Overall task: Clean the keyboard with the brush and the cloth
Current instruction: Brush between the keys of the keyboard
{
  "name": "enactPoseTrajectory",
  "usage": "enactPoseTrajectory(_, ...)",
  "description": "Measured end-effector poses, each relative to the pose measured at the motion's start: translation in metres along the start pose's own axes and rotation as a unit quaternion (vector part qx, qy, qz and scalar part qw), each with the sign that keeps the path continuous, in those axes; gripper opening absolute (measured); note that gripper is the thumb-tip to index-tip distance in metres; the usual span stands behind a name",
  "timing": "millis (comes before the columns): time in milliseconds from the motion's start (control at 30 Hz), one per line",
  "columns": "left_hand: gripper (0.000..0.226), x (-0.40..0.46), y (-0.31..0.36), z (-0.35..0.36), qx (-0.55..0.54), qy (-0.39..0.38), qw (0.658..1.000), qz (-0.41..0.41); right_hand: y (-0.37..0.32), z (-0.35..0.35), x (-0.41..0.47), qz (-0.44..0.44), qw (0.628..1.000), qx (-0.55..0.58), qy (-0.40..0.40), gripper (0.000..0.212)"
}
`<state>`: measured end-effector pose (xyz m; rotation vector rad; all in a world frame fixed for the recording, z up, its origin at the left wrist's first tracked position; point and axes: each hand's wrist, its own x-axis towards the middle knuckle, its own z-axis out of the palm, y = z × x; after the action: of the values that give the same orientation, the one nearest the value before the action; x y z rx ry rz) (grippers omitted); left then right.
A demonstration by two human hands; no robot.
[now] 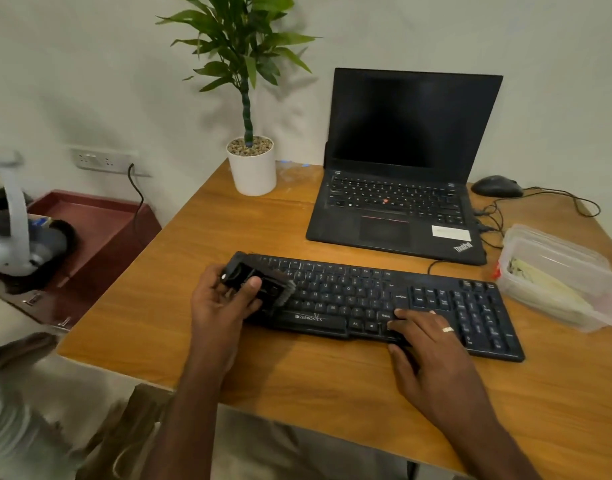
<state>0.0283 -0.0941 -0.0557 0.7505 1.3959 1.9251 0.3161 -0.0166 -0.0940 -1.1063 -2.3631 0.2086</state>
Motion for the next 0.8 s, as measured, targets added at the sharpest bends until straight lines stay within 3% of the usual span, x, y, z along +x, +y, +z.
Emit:
enactPoseTrajectory(100,0.022,-0.002,0.002,-0.014,0.059,0.000,0.998,0.036,0.001,0.002,0.000,-0.001,1.000,-0.003,-0.002,0.032)
enactPoseTrajectory(167,0.024,-0.003,0.007,-0.021,0.126,-0.035,0.991,0.040,0.001,0.002,0.001,0.003,1.000,-0.001,-0.003,0.033)
enactPoseTrajectory(367,0.026,-0.006,-0.002,0.014,0.182,-0.119,0.976,0.033,0.001,0.002,0.001,0.000,1.000,0.002,-0.005,0.031)
enactPoseTrajectory(433,0.023,-0.009,-0.008,0.032,0.153,-0.115,0.981,0.022,0.000,0.001,0.001,0.002,1.000,0.003,-0.005,0.031)
enactPoseTrajectory(567,0.019,-0.008,-0.005,0.030,-0.020,-0.015,0.999,-0.020,0.000,0.000,0.000,0.007,1.000,0.005,-0.006,0.032)
enactPoseTrajectory(700,0.018,-0.005,0.013,-0.002,0.091,-0.035,0.994,0.048,-0.001,0.001,0.001,0.011,1.000,0.004,-0.010,0.033)
enactPoseTrajectory(800,0.023,-0.003,0.013,-0.005,0.167,-0.103,0.980,0.035,-0.001,0.001,0.002,0.011,1.000,0.005,-0.009,0.032)
